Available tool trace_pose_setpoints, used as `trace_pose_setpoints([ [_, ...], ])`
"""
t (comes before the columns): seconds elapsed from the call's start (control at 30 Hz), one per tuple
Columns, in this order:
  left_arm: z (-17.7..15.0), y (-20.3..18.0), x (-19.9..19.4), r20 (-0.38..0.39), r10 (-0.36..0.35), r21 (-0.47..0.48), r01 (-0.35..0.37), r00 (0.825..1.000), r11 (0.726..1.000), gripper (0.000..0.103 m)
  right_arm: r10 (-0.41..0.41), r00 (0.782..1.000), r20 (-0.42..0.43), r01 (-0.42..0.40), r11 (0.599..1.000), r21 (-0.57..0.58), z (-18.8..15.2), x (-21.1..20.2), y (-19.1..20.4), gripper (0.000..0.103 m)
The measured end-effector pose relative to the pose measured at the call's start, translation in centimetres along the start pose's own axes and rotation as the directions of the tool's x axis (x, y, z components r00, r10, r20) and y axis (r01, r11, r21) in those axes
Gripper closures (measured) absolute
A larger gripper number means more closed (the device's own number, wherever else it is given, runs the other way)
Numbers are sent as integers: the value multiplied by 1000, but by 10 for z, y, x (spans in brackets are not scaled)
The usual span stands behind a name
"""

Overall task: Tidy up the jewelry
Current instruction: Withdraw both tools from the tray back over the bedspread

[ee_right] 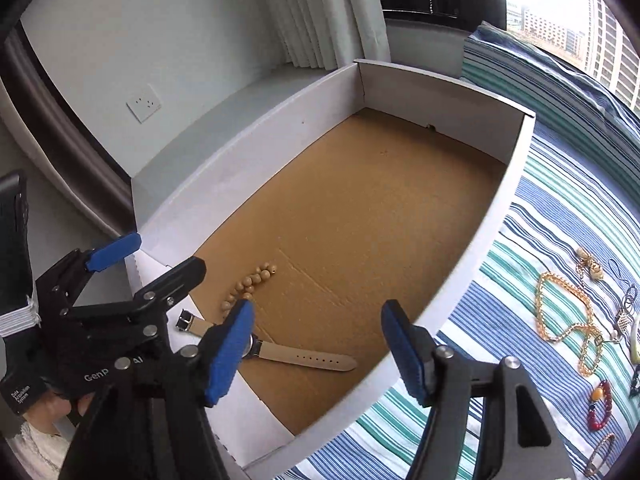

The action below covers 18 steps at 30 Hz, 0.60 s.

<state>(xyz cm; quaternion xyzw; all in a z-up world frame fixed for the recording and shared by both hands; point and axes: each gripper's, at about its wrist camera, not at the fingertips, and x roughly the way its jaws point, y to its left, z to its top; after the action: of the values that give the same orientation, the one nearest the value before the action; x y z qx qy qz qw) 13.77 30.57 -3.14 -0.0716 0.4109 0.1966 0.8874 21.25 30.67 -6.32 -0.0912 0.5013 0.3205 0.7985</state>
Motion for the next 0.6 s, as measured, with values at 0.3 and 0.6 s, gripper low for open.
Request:
trace_pose_setpoints([
  [0.3,-6,-85,-46,102,-98,136,83,990,987,2,-203,969,139,184,974,135,-54,-85,-105,35],
  [0.6,-28,-194,-72,64,-259,296,229,964,927,0,-433,886,165,363,870,334,-124,-175,-201,35],
])
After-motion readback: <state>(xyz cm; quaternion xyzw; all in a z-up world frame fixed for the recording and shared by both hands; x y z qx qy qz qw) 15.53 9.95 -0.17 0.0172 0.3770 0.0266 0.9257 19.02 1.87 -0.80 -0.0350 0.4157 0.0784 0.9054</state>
